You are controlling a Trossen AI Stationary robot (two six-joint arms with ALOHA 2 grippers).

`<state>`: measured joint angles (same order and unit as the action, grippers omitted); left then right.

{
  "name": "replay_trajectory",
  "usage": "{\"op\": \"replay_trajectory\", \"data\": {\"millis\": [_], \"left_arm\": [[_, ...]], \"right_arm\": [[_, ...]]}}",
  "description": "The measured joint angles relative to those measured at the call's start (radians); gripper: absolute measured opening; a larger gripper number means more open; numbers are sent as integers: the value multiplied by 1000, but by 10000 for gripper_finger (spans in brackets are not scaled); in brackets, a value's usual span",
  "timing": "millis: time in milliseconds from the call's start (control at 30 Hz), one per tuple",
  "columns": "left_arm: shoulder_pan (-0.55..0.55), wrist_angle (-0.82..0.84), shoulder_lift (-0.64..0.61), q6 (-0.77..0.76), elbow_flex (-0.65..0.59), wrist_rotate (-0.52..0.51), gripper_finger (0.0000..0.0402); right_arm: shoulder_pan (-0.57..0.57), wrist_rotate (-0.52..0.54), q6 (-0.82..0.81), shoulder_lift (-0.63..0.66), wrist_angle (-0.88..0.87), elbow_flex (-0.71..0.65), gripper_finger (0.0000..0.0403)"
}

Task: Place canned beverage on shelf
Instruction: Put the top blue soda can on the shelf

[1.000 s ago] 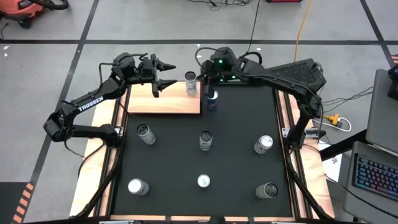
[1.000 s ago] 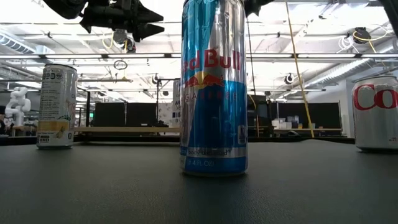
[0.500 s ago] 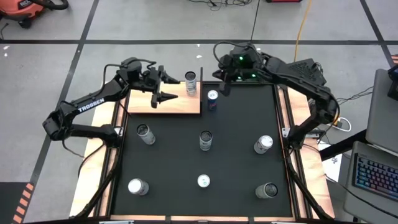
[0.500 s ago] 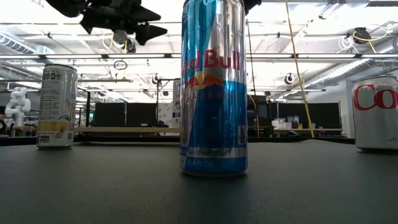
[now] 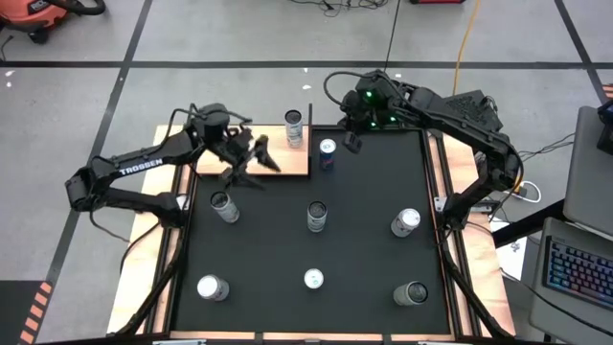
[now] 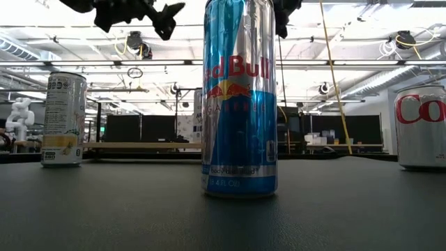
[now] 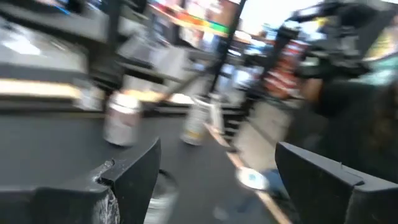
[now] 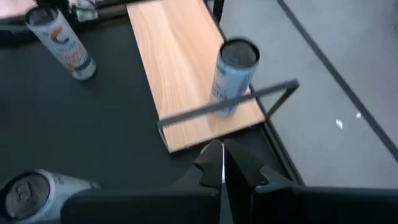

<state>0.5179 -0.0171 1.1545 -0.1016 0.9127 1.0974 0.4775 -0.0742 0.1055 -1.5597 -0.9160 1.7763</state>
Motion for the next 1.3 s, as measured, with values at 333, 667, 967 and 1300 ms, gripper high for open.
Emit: {"op": "replay_trajectory", "data": {"millis": [333, 667, 967, 1300], "left_arm": [[-189, 225, -56, 85, 0, -245, 320], [-275, 415, -171, 81, 0, -537, 320], [-305, 460, -200, 54, 0, -617, 320], [-304, 494, -200, 2, 0, -723, 320]], "right_arm": [[1, 0, 11, 0, -52, 0, 0], [-1, 1, 60, -6, -85, 0, 49], [-1, -3, 63, -6, -95, 0, 175], [5, -5, 64, -44, -114, 0, 280]]}}
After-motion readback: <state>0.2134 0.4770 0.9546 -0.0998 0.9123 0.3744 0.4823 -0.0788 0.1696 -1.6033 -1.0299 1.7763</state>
